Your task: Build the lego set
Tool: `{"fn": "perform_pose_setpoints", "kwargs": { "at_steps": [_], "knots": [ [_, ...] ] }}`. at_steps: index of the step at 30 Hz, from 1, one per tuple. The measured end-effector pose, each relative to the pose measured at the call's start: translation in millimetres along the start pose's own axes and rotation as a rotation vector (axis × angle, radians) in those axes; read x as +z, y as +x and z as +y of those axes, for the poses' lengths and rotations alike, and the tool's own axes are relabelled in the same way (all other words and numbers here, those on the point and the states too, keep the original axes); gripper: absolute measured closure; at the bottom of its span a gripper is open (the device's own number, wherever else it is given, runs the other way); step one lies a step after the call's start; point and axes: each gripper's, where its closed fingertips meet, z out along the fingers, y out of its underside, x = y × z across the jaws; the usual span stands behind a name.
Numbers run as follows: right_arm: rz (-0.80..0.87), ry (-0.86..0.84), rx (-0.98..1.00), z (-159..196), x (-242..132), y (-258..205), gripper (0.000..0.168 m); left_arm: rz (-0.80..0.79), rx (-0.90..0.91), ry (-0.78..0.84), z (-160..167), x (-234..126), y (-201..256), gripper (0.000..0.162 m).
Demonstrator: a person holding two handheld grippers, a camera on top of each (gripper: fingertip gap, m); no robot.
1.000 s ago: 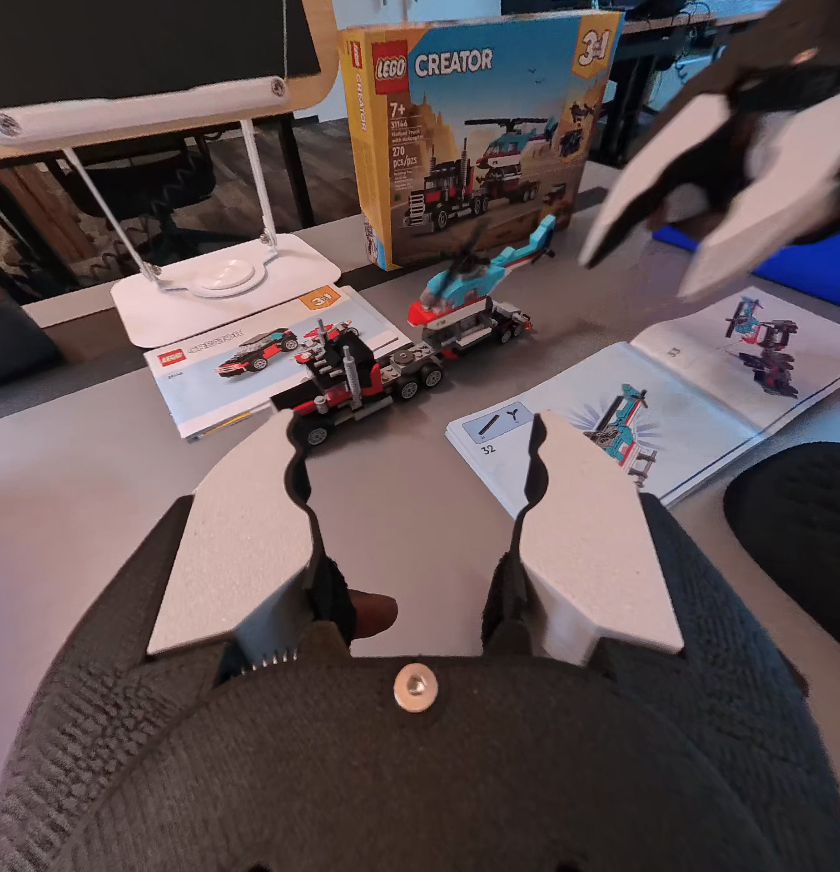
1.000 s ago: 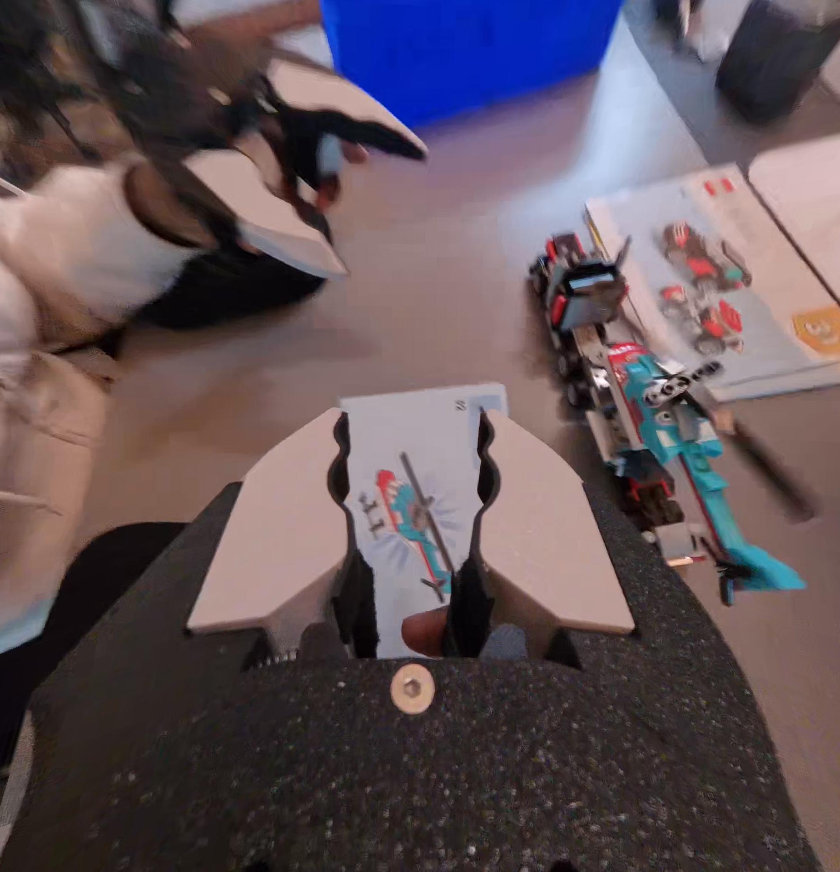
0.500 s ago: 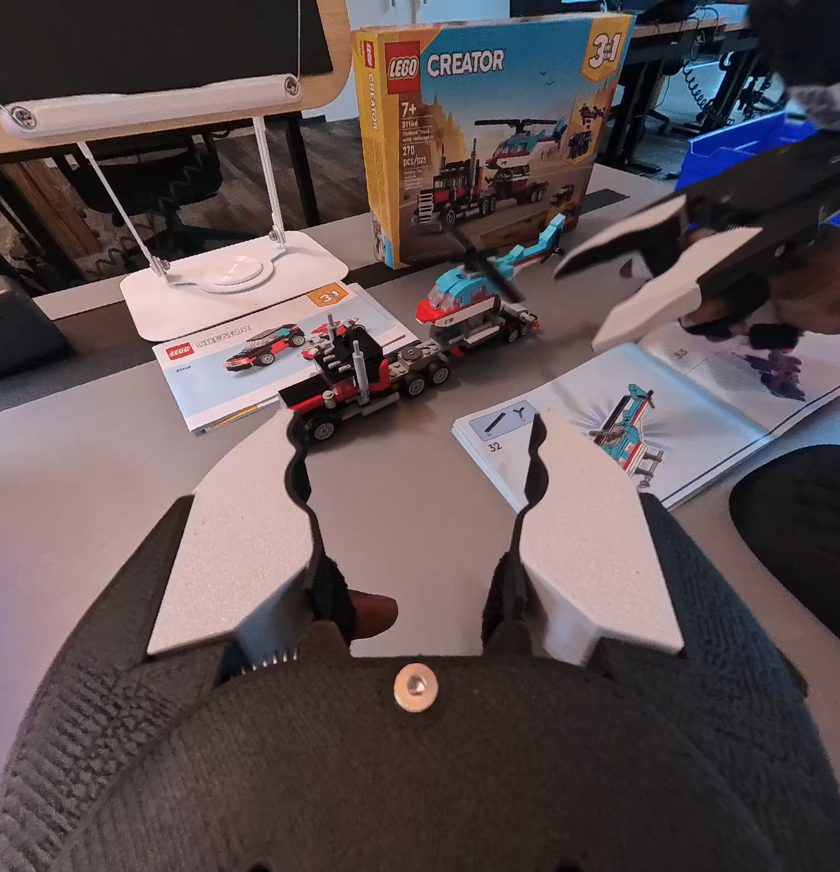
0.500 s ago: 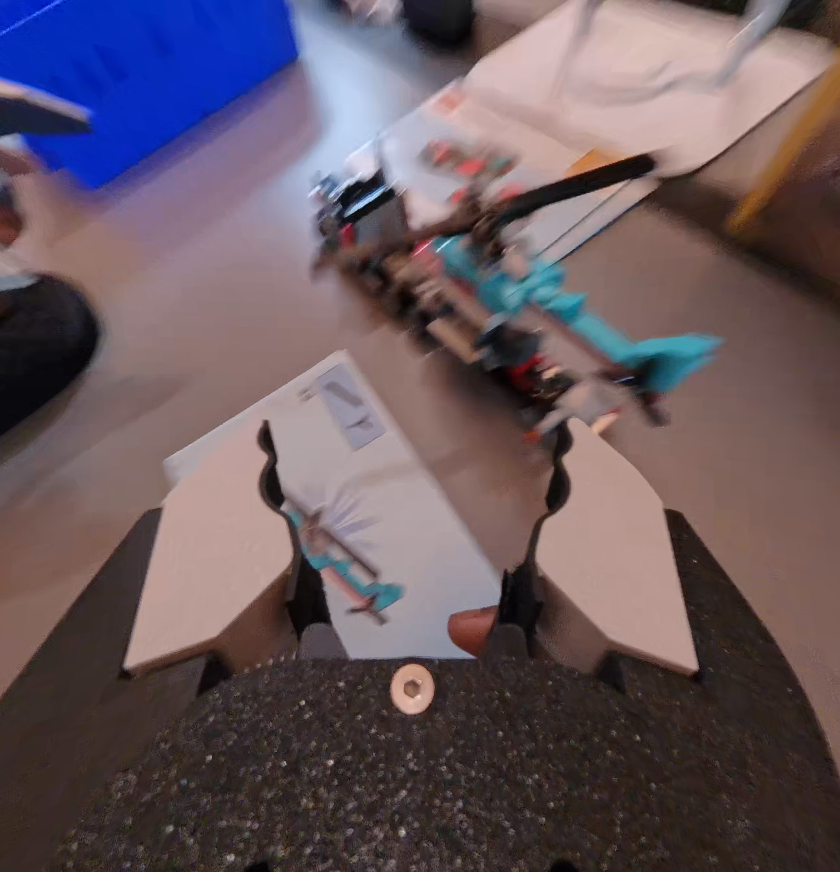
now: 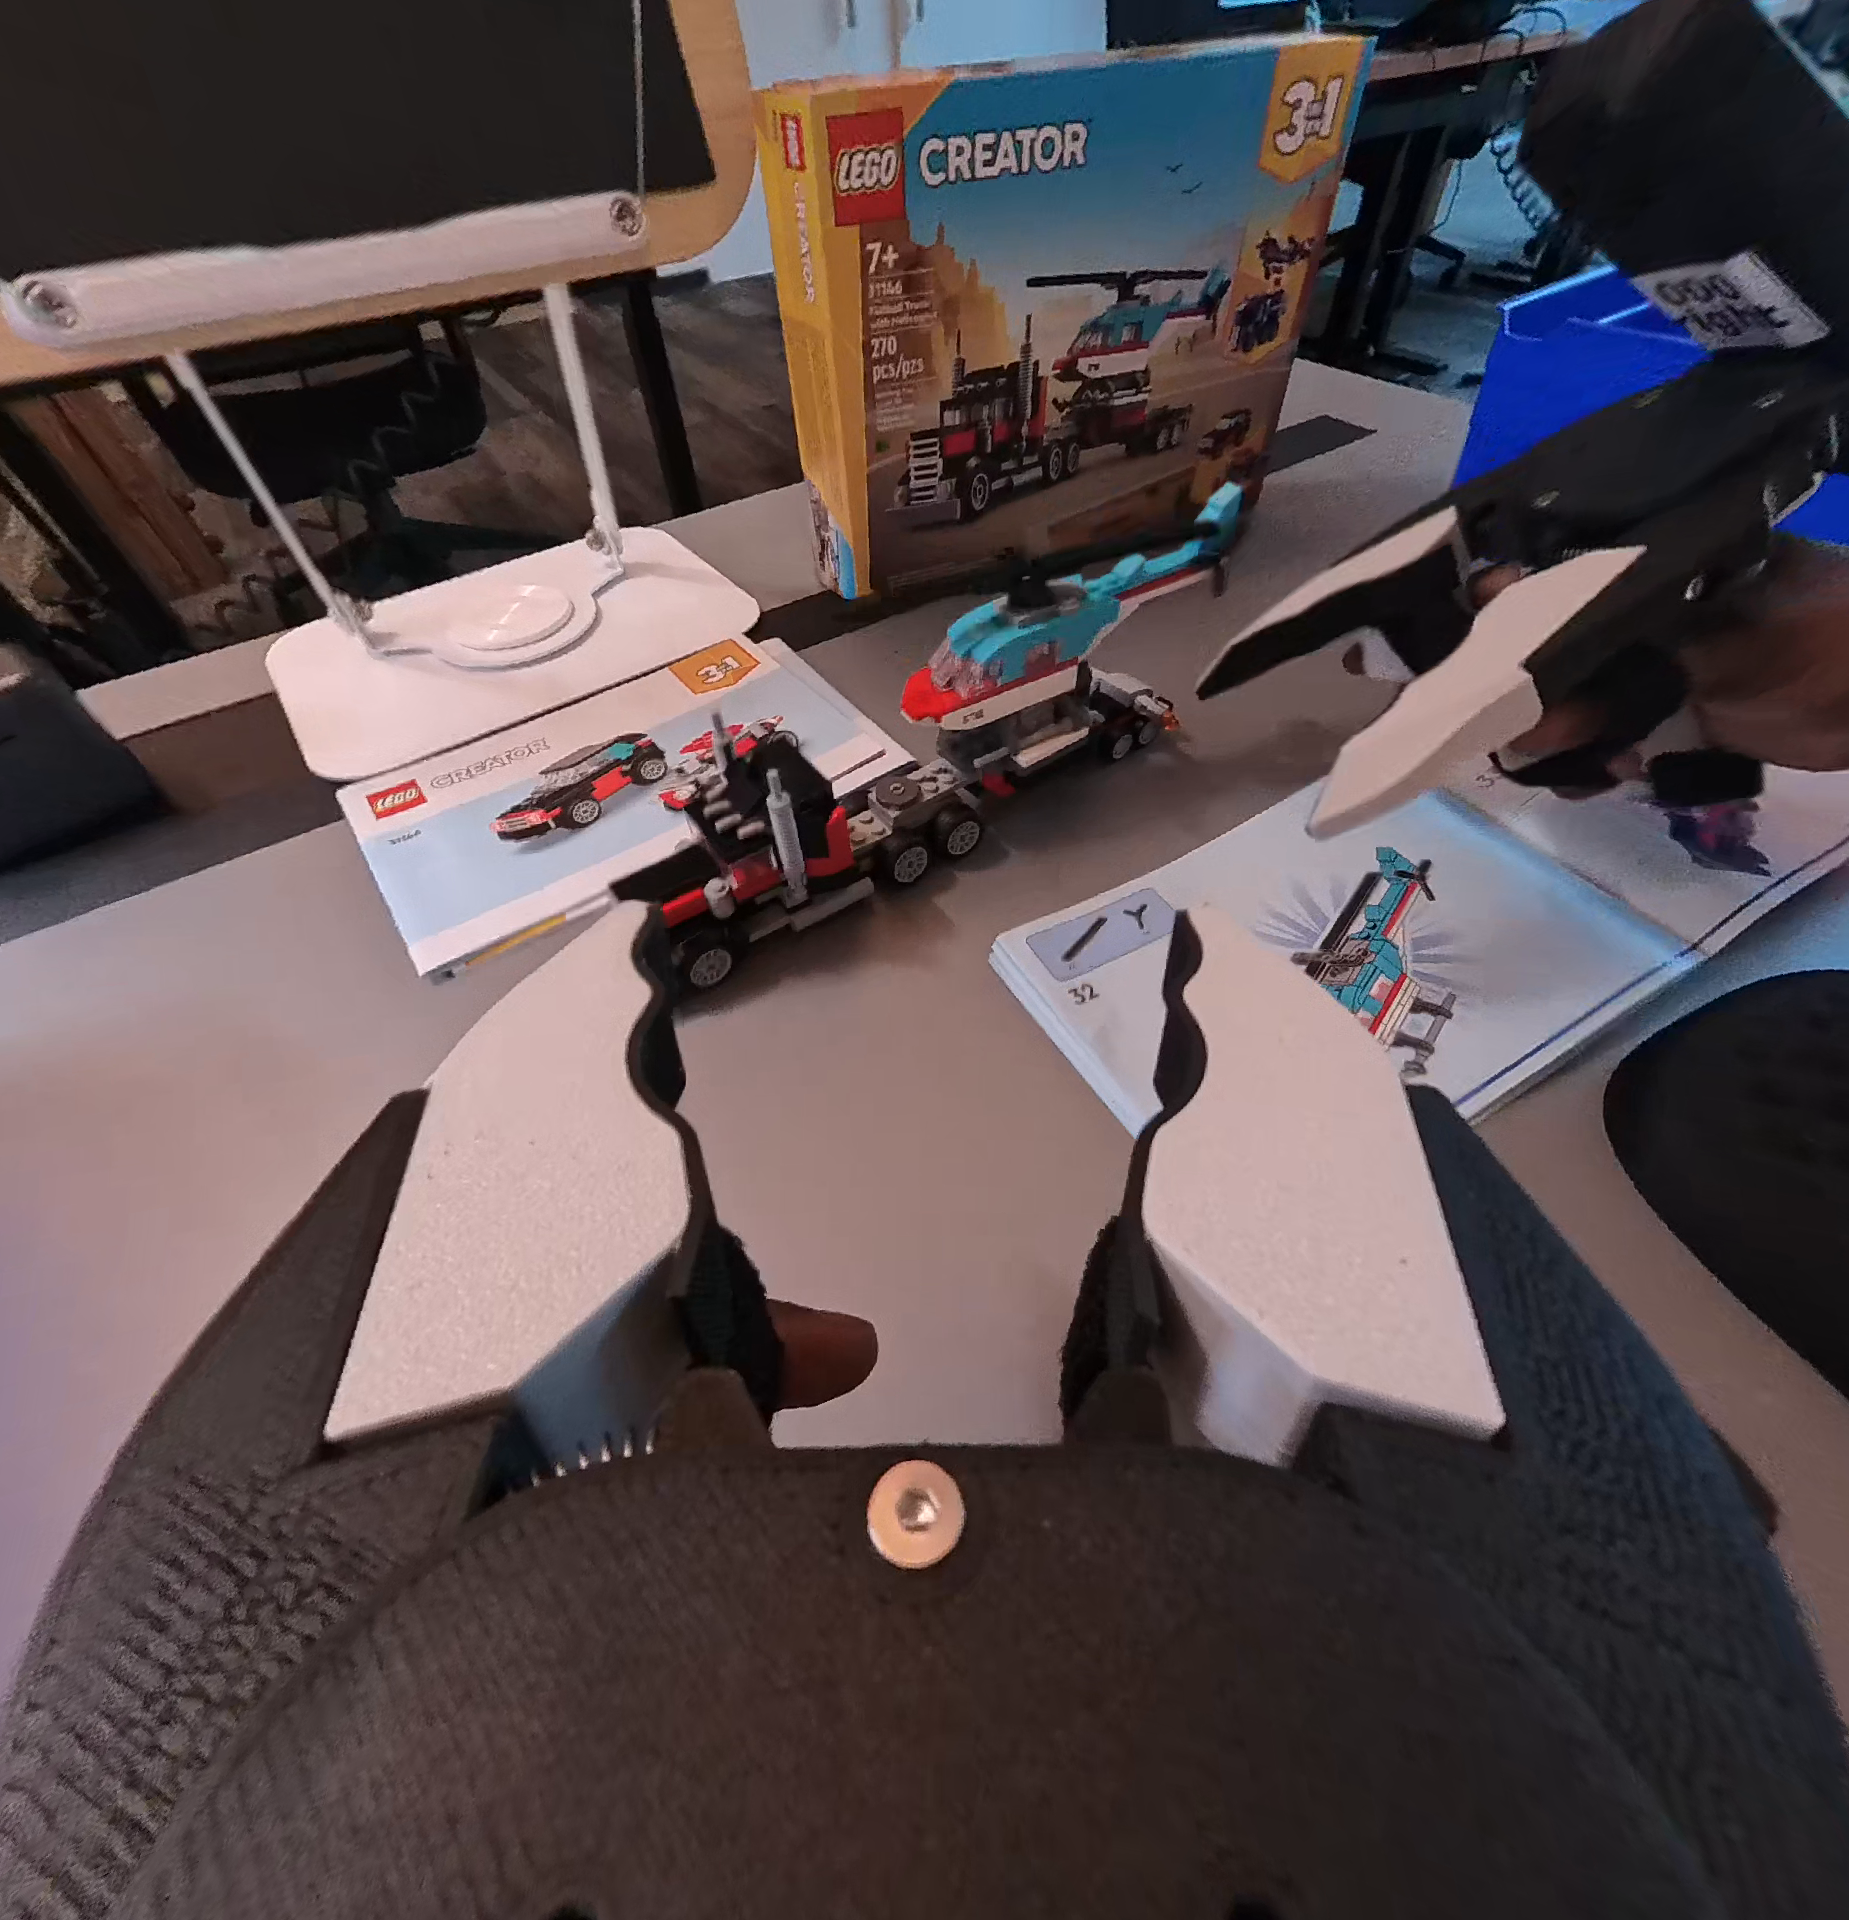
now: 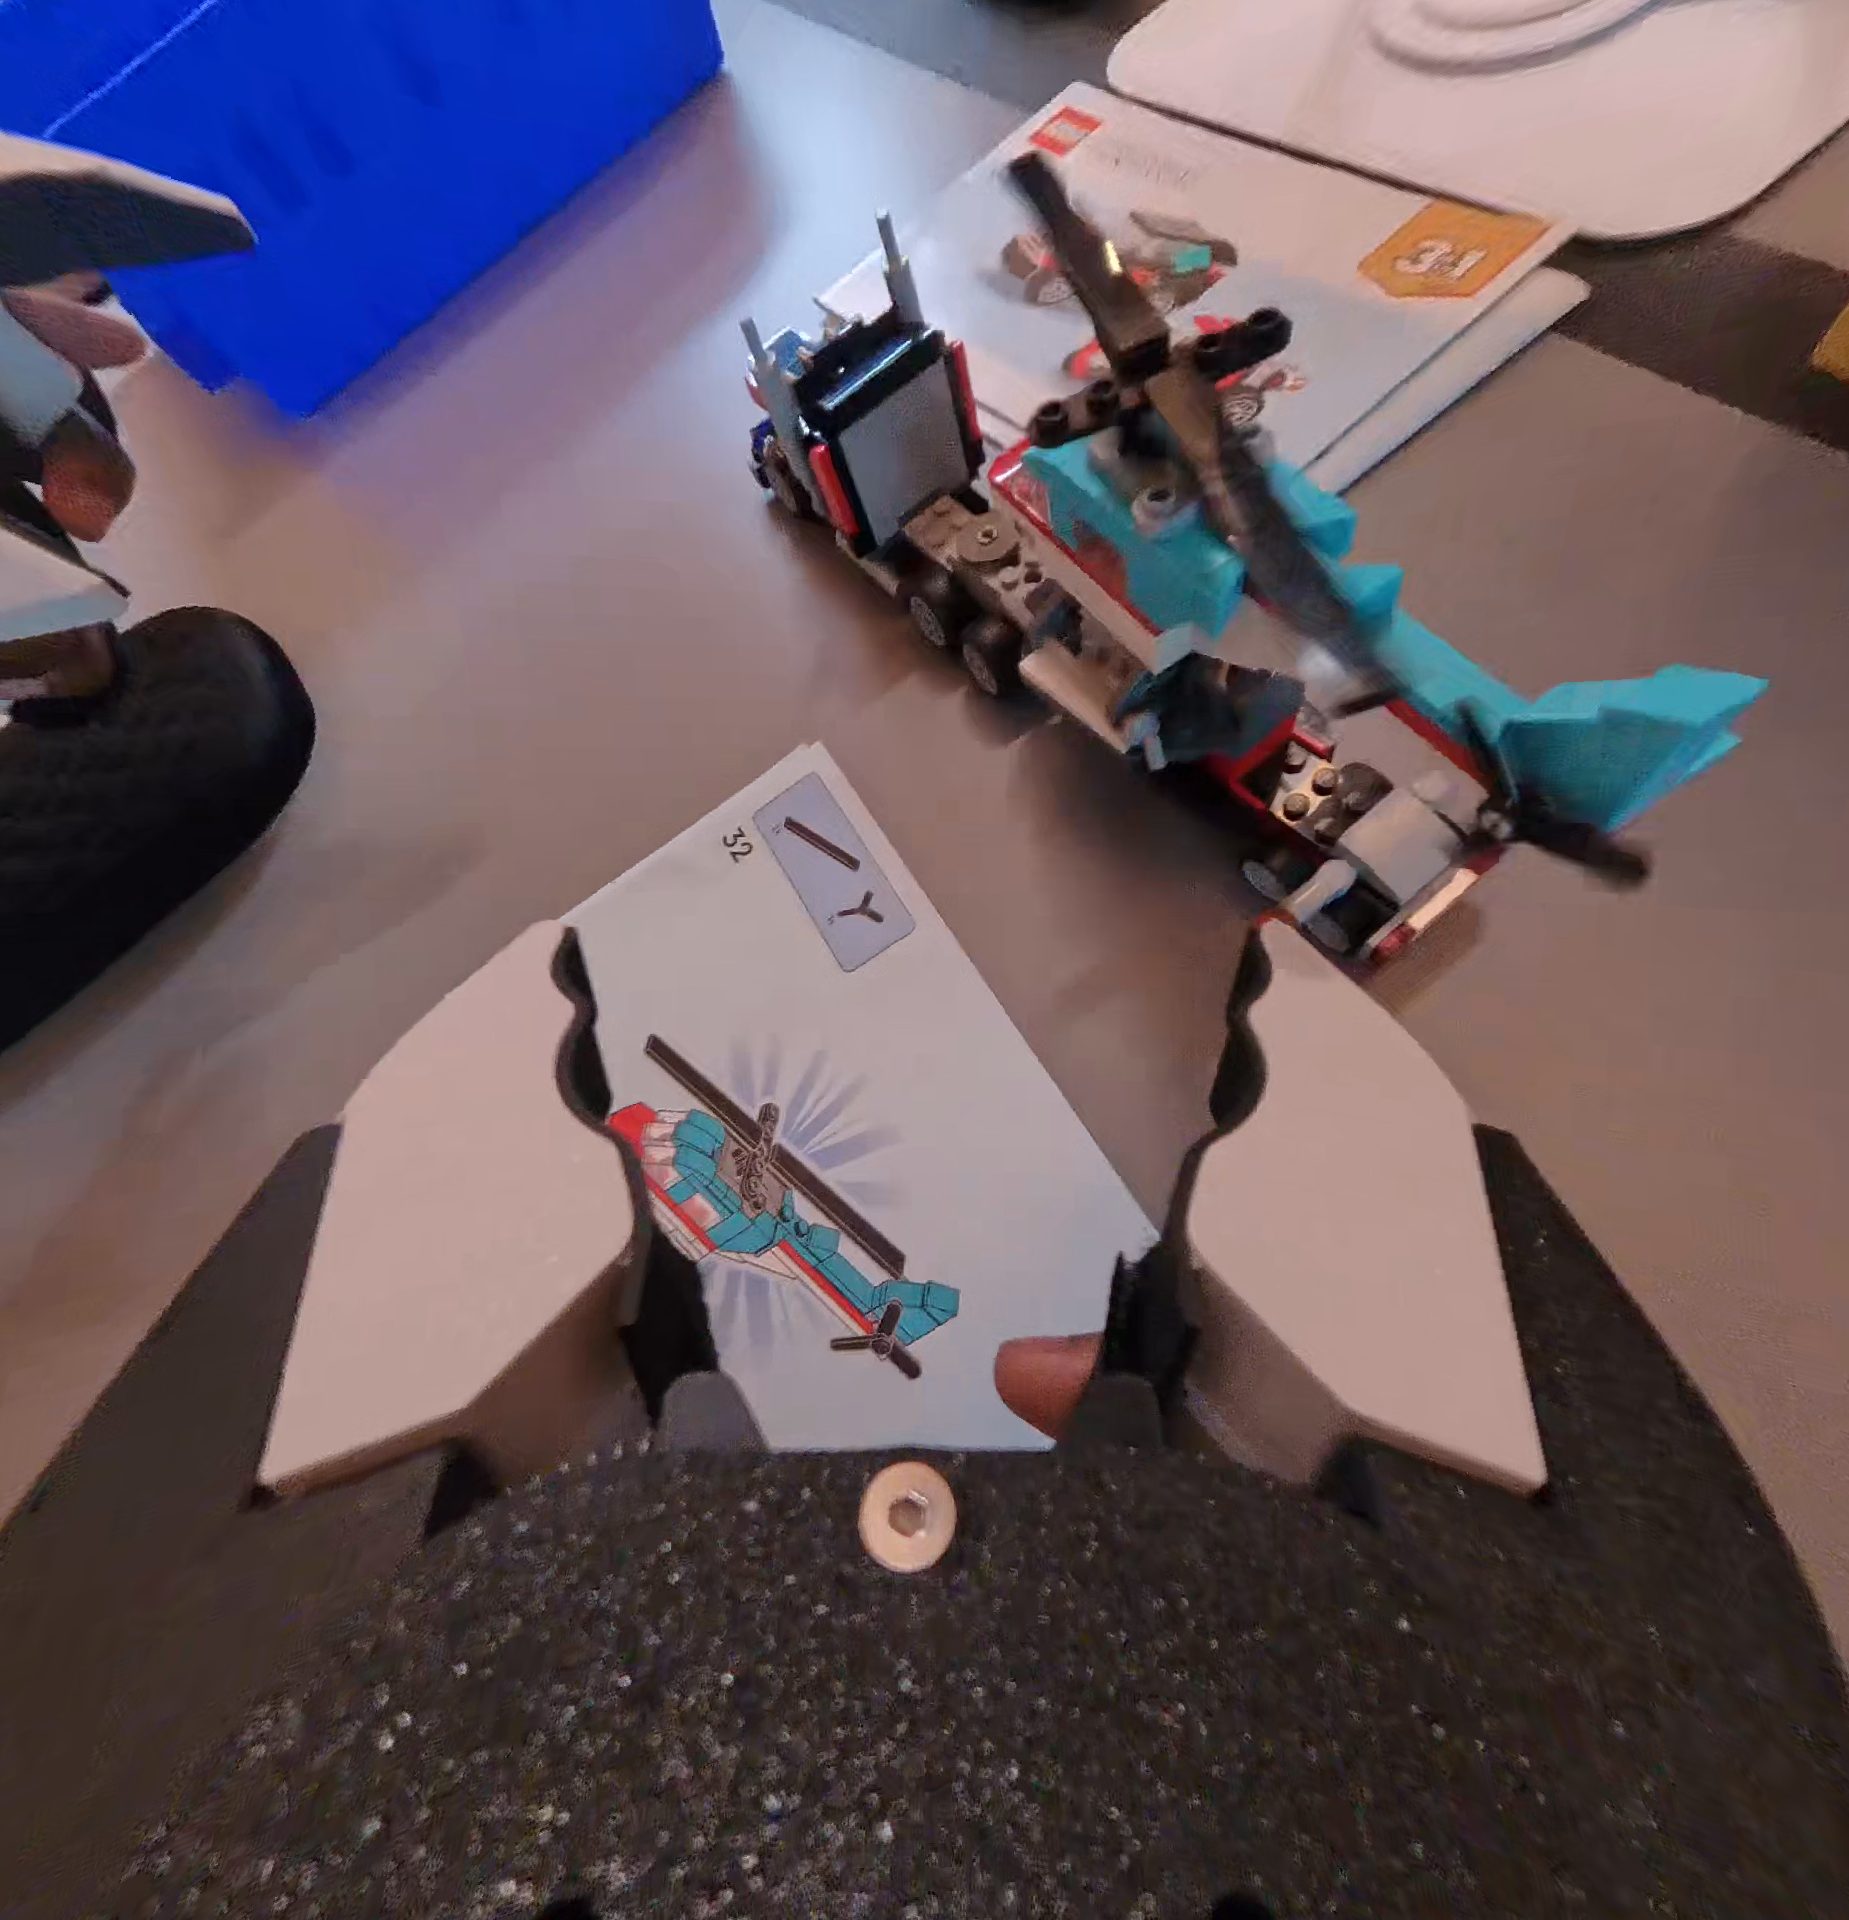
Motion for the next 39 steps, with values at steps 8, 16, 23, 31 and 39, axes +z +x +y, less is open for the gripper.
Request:
{"fn": "perform_pose_setpoints", "kwargs": {
  "at_steps": [8,16,23,31,39],
  "knots": [
    [0.200,0.106,-0.065,-11,-25,22,0.040,0.337,0.246,-0.060,-32,50,52,0.083],
    [0.235,0.188,-0.157,-26,-25,18,0.036,0.609,0.562,-0.025,-31,87,104,0.081],
    [0.252,0.194,-0.174,-27,-19,15,0.036,0.611,0.585,-0.078,-16,88,102,0.084],
    [0.297,0.211,-0.218,-32,-26,14,0.037,0.611,0.642,-0.084,-14,90,107,0.084],
    [-0.016,-0.013,0.012,12,0,-25,0.064,0.392,0.672,-0.553,37,82,42,0.086]
  ]
}}
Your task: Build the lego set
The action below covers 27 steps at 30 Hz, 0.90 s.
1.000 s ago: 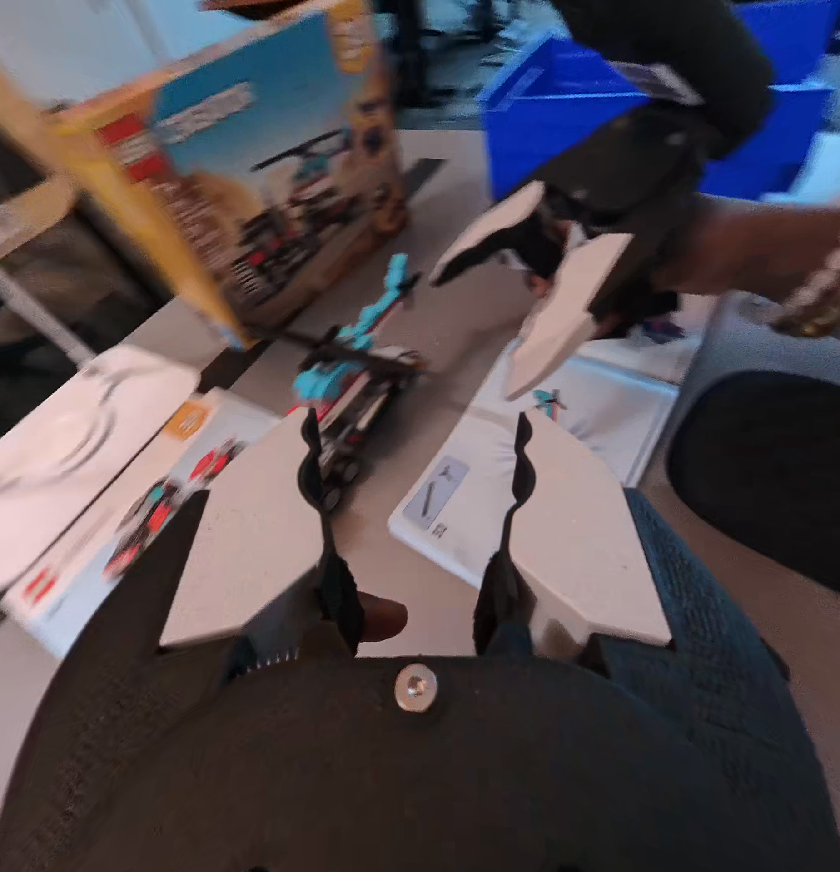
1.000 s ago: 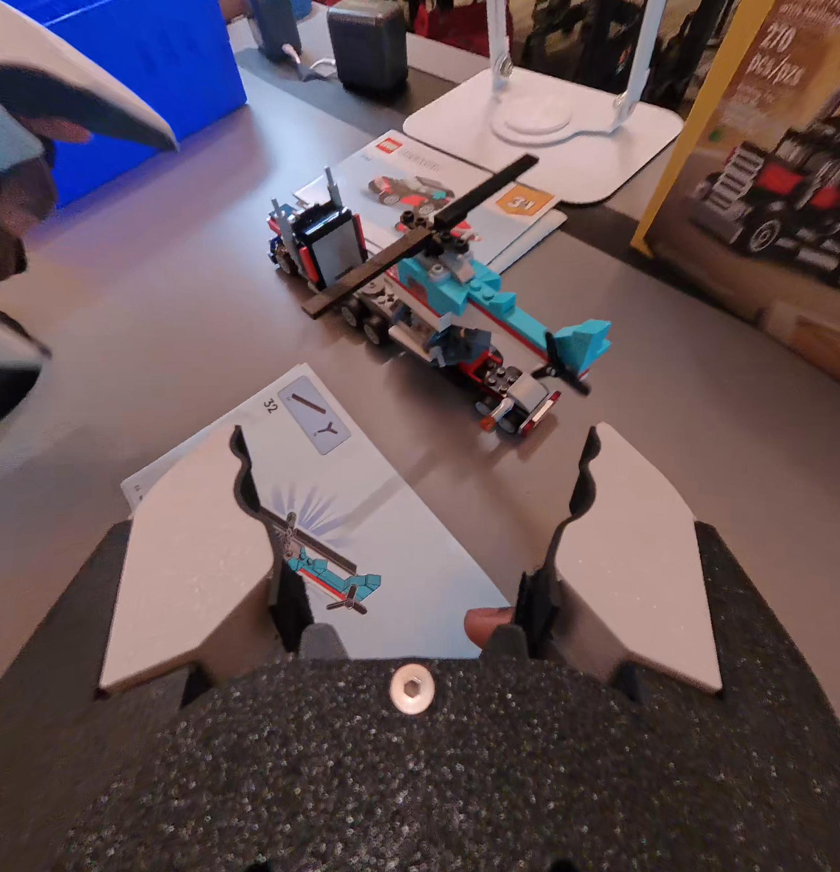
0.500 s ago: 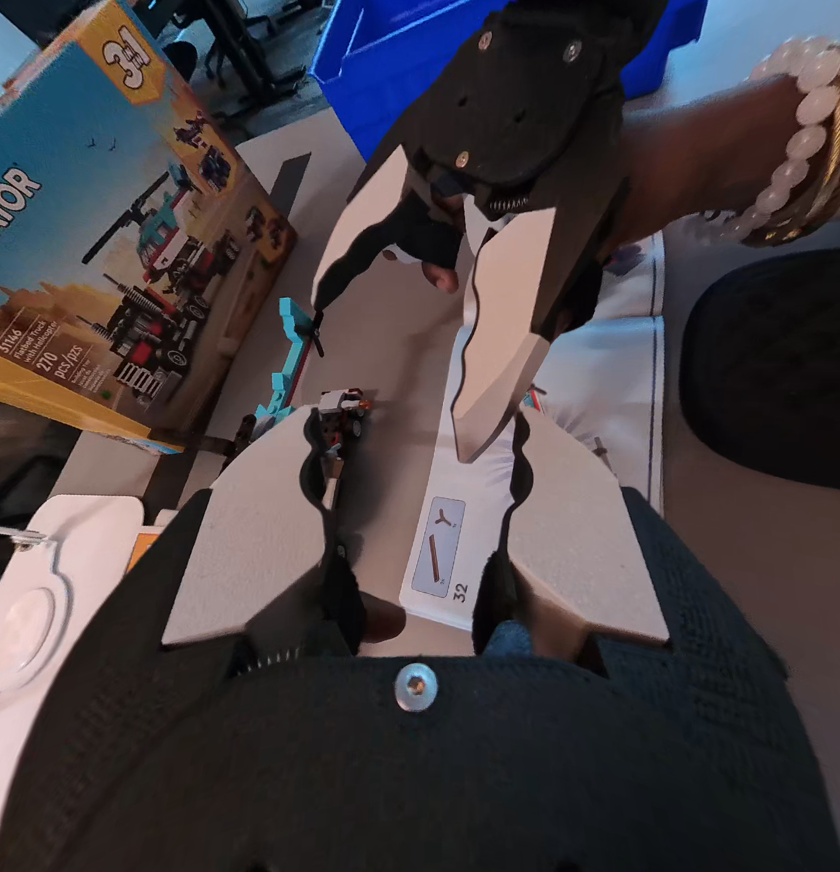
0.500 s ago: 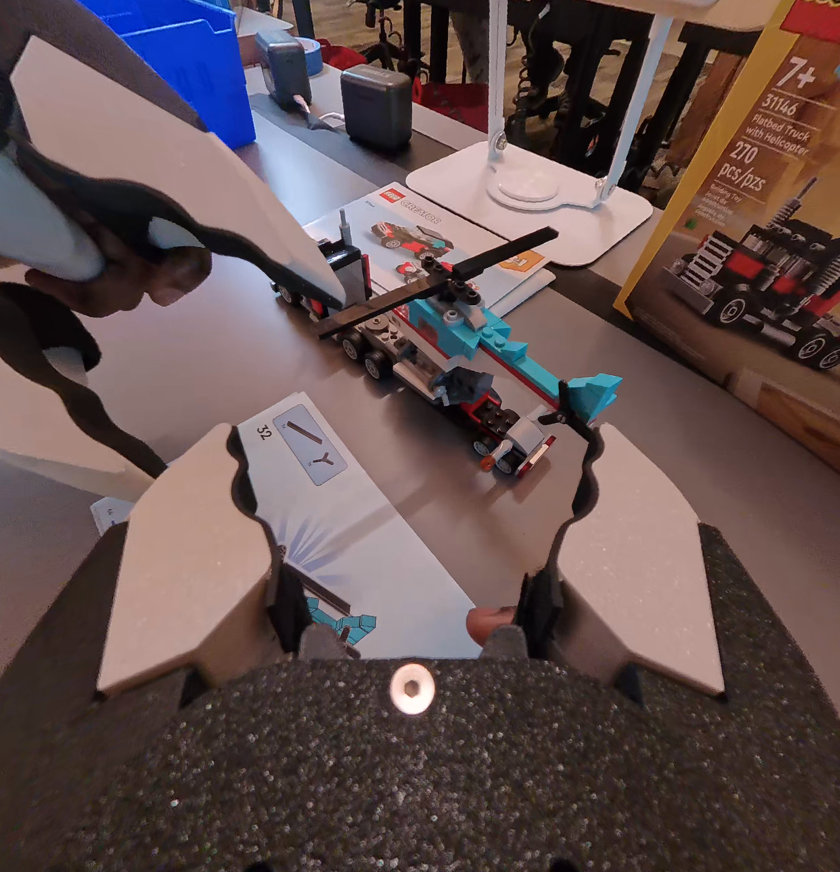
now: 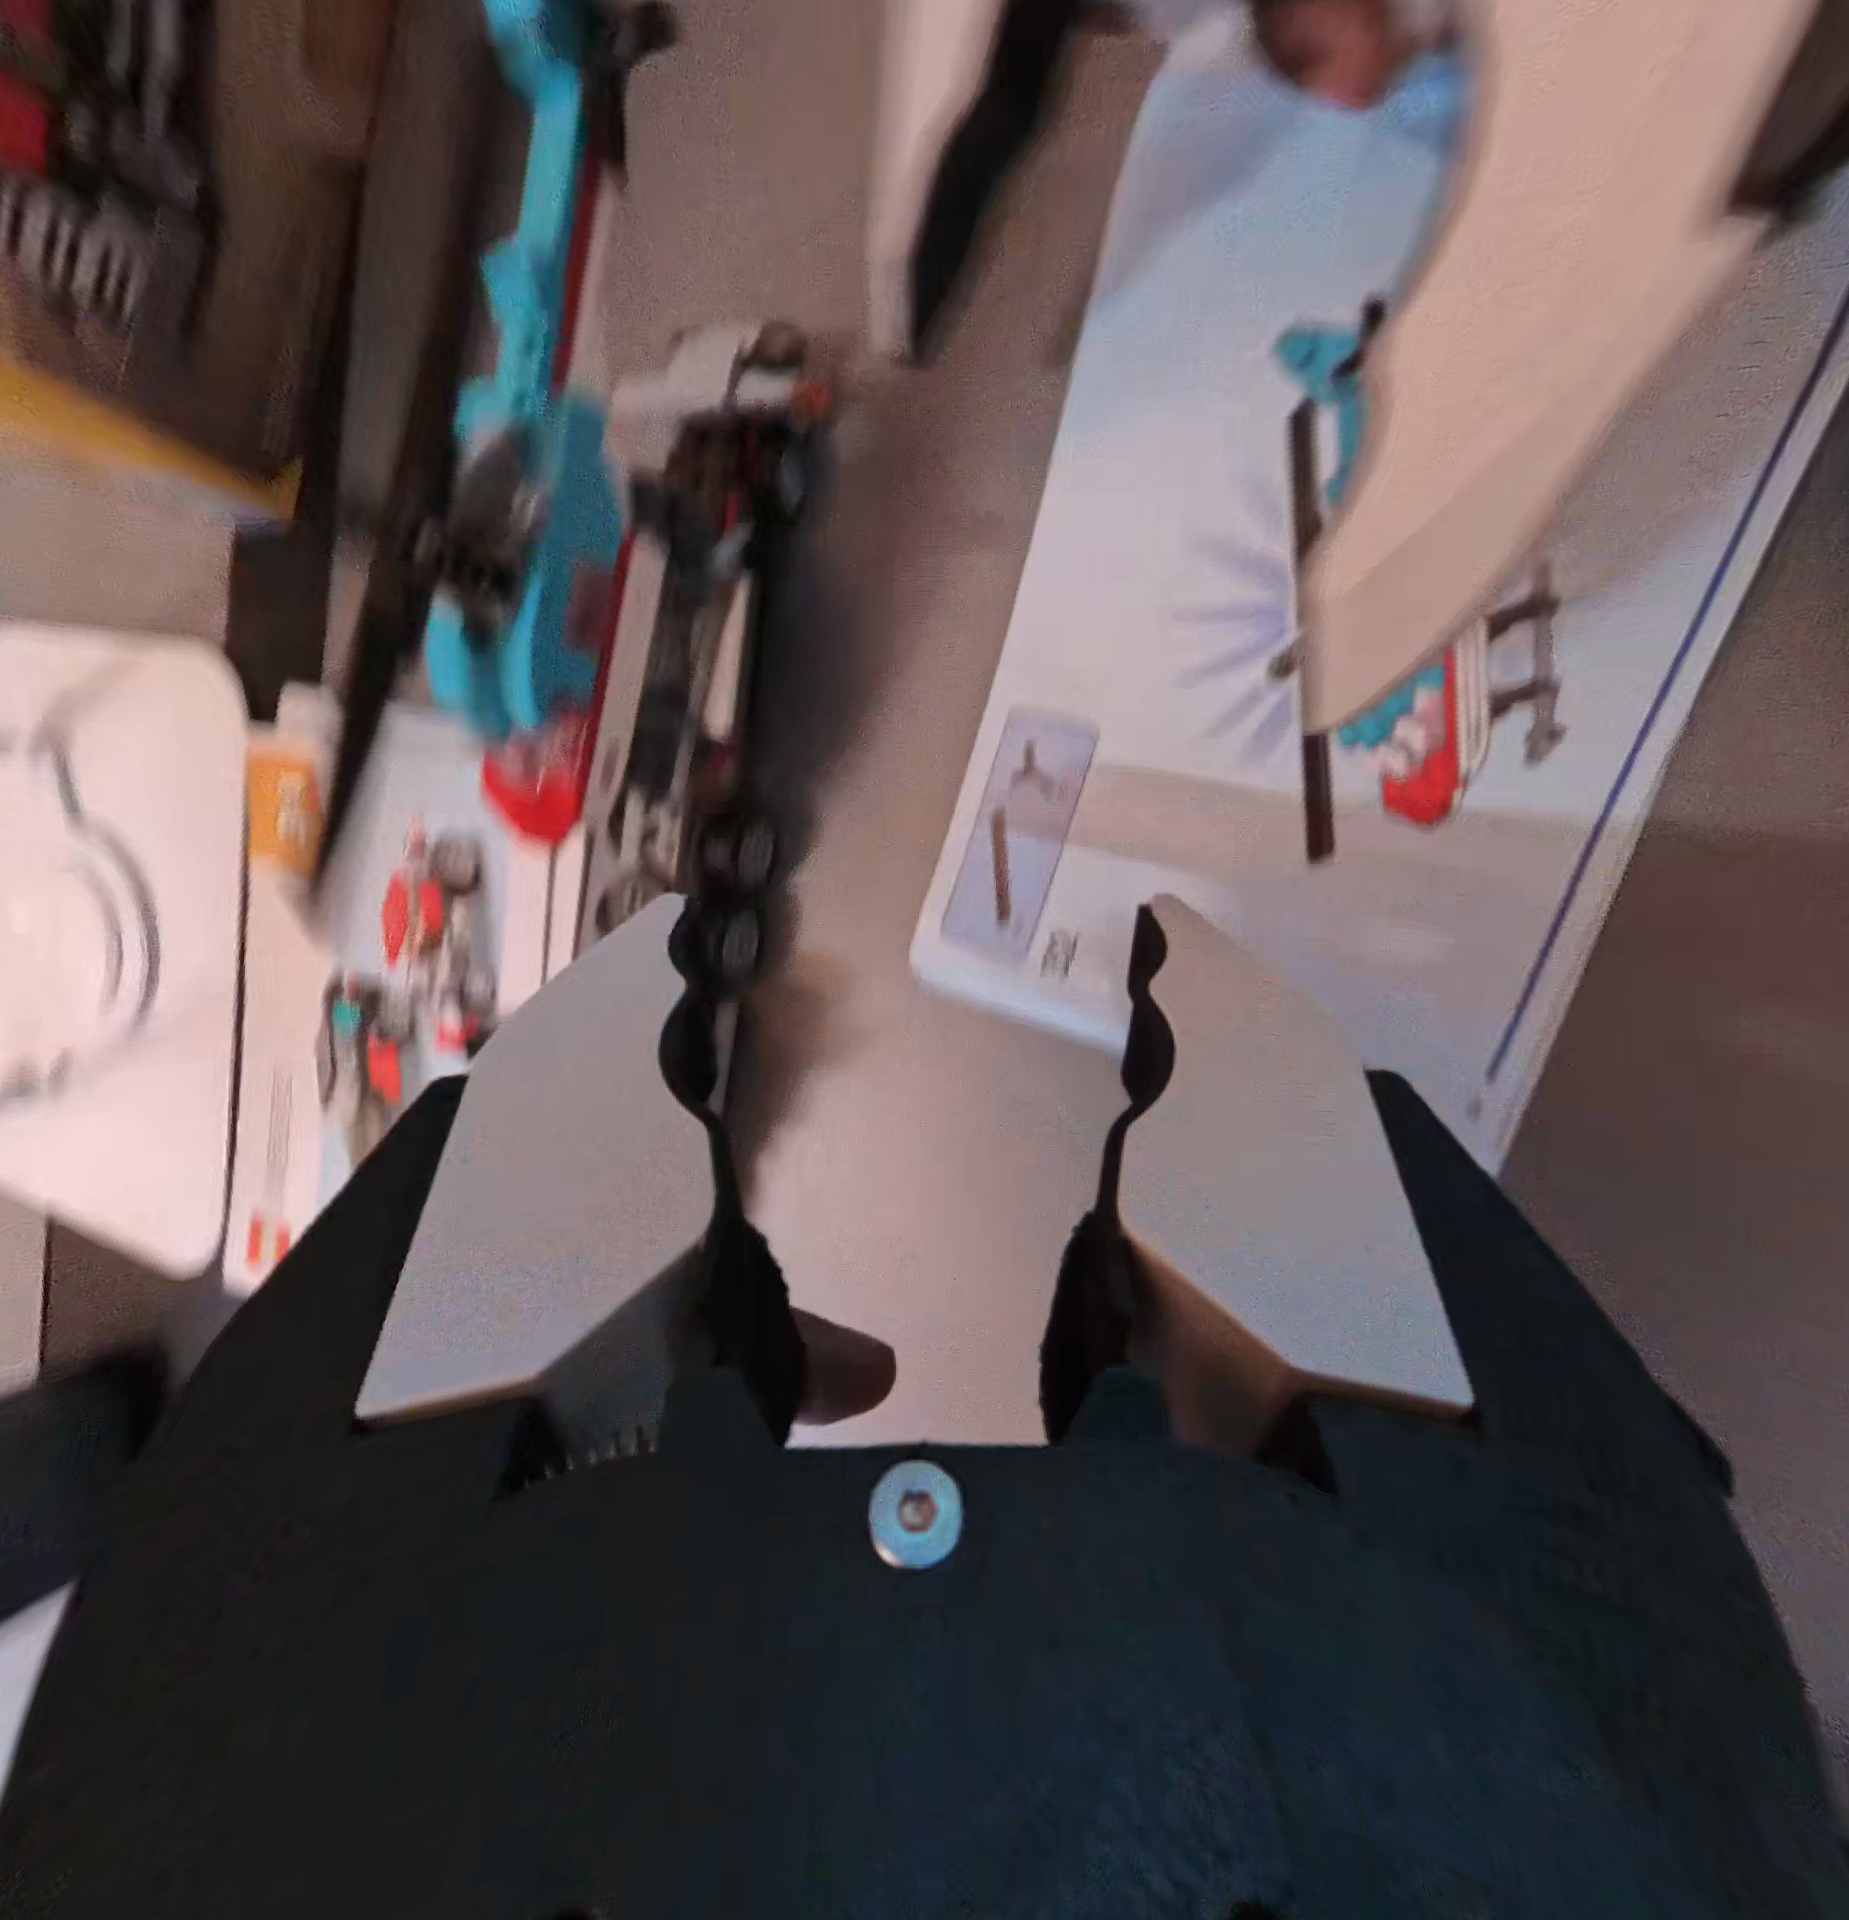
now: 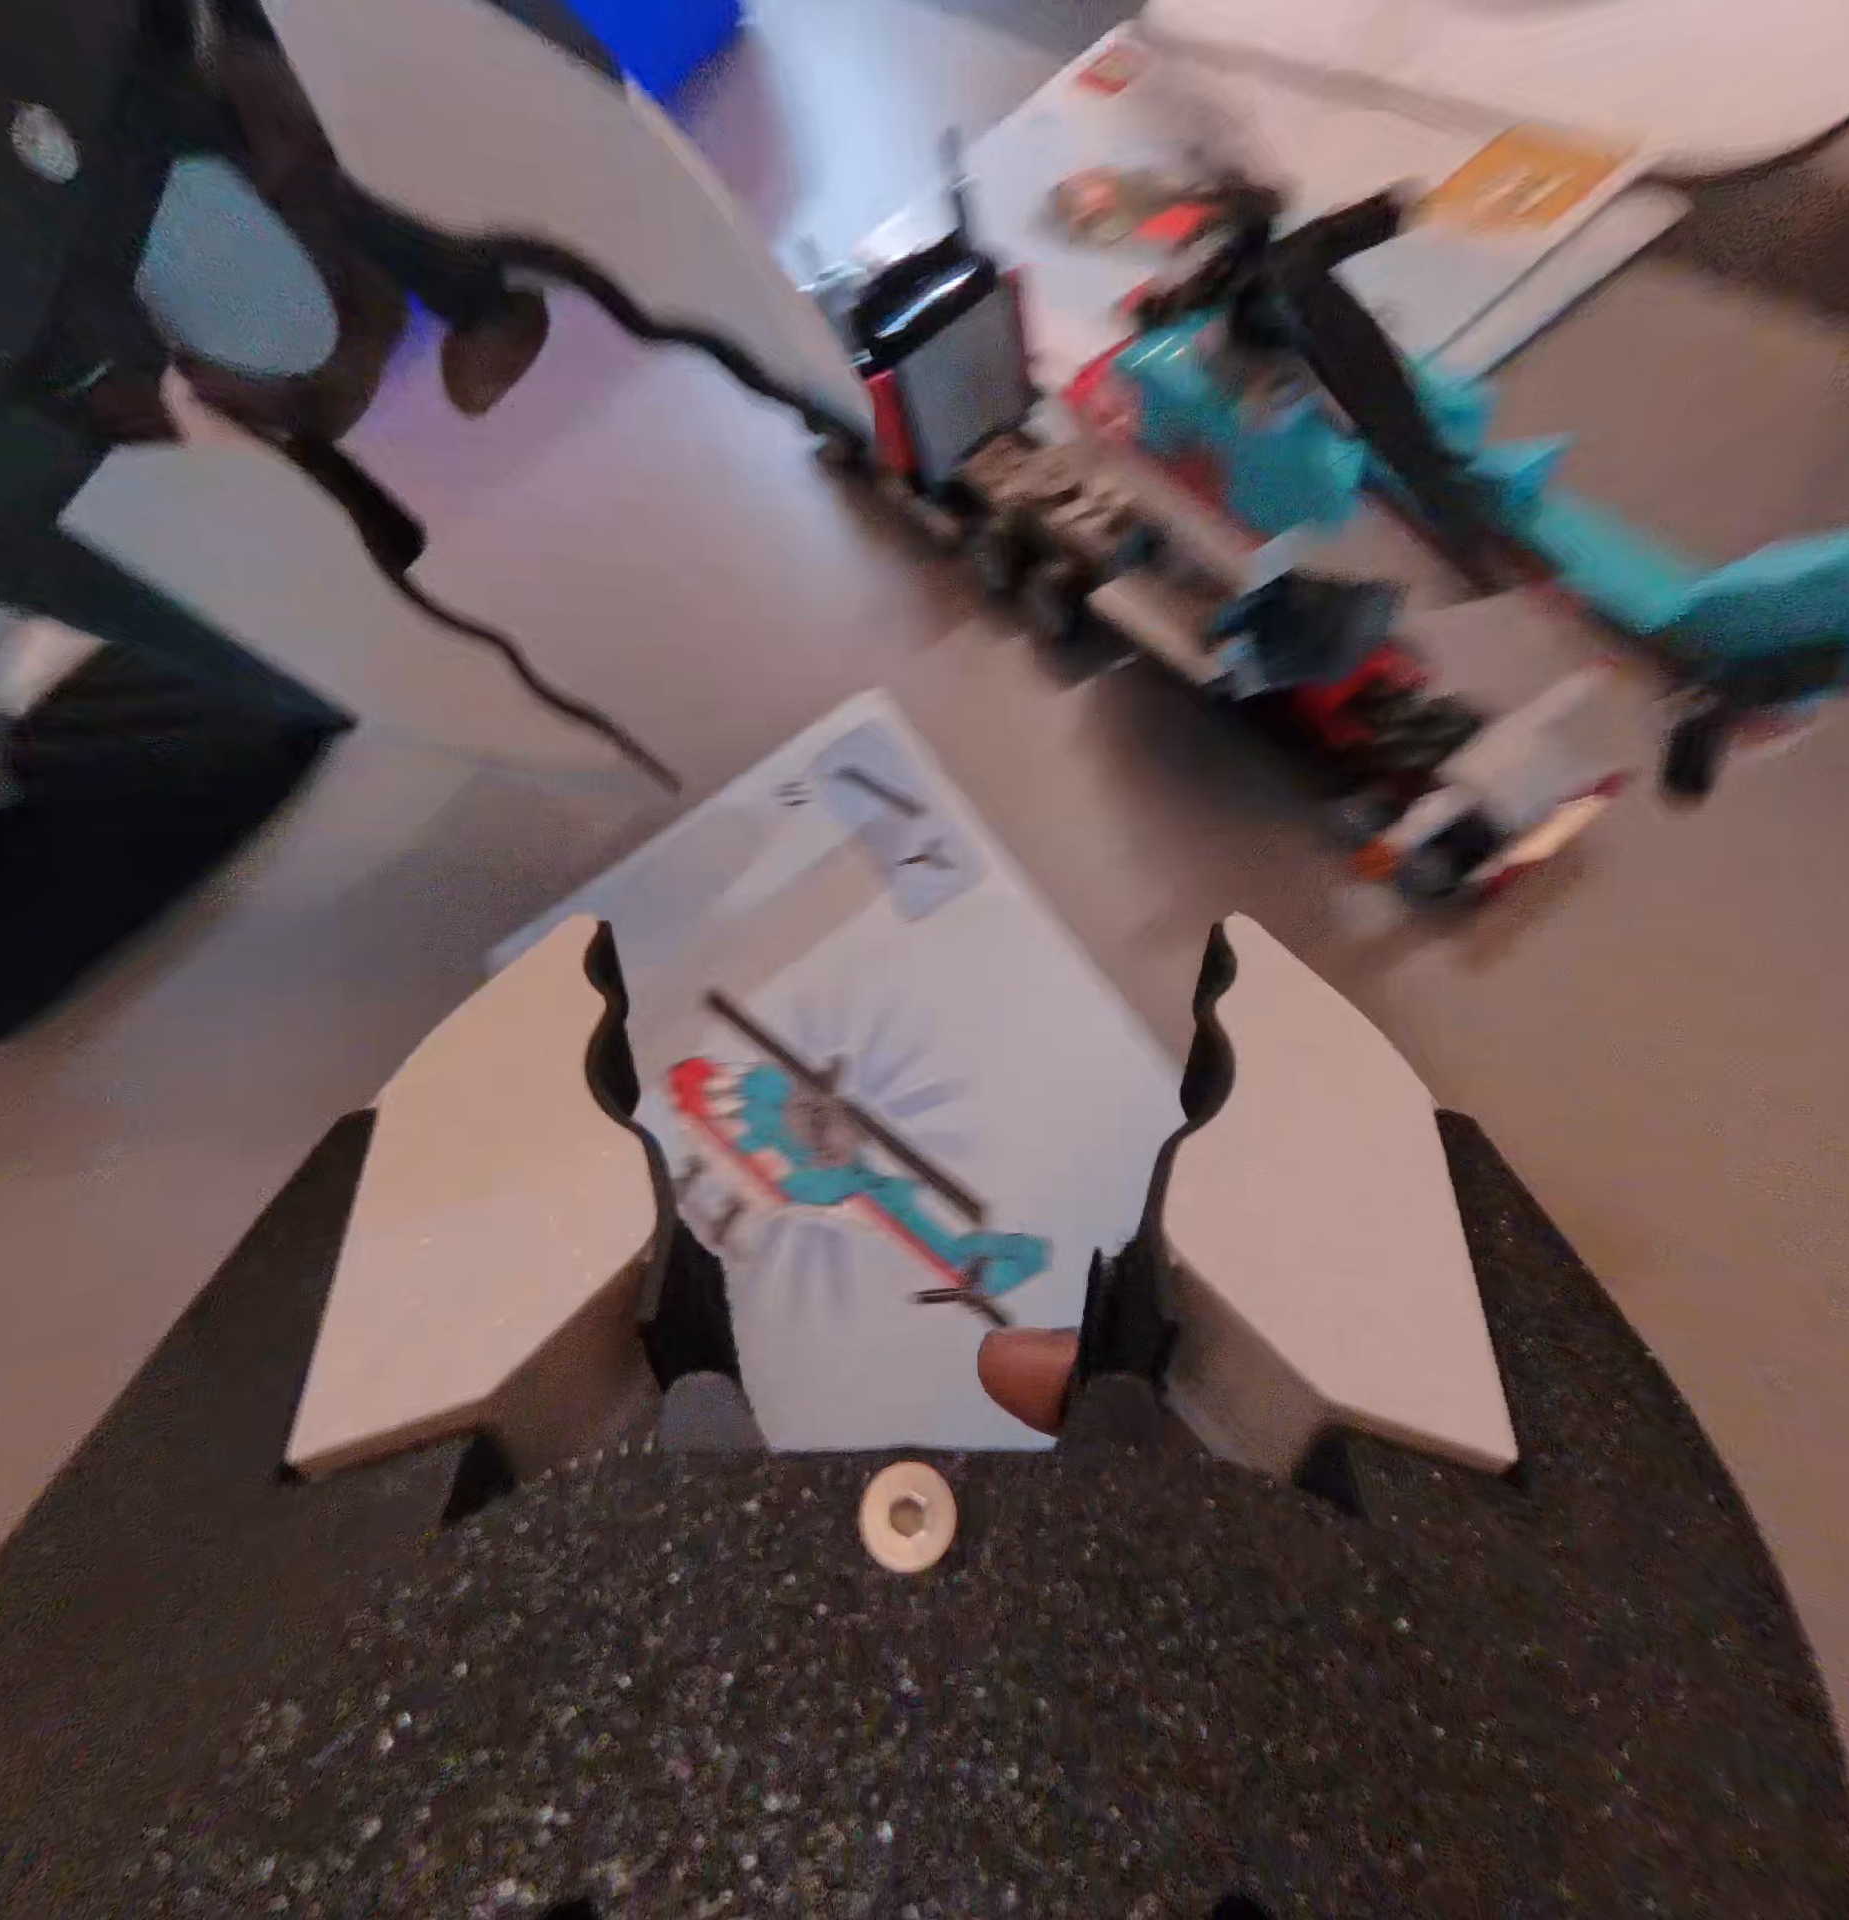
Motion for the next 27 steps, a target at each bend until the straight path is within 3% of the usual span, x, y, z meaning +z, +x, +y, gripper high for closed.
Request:
{"fn": "perform_pose_setpoints", "kwargs": {
  "at_steps": [5,7,8,10,13,17,27],
  "knots": [
    [0.058,0.142,0.015,-9,-27,-8,0.057,-0.236,-0.337,0.339,20,-84,-33,0.089],
    [0.250,0.206,-0.067,-20,-45,-1,0.049,-0.393,-0.457,0.489,26,-117,-42,0.086],
    [0.394,0.223,-0.106,-24,-55,5,0.033,-0.486,-0.526,0.537,32,-130,-44,0.081],
    [0.621,0.200,-0.154,-23,-69,7,0.021,-0.651,-0.631,0.550,47,-144,-40,0.067],
    [0.740,0.169,-0.116,-15,-69,-4,0.021,-0.780,-0.710,0.499,62,-147,-27,0.047],
    [0.759,0.190,-0.048,-9,-62,-21,0.021,-0.739,-0.850,0.506,67,-133,-6,0.033],
    [0.776,0.212,-0.017,3,-48,-39,0.021,-0.727,-0.903,0.495,73,-108,9,0.028]
  ]
}}
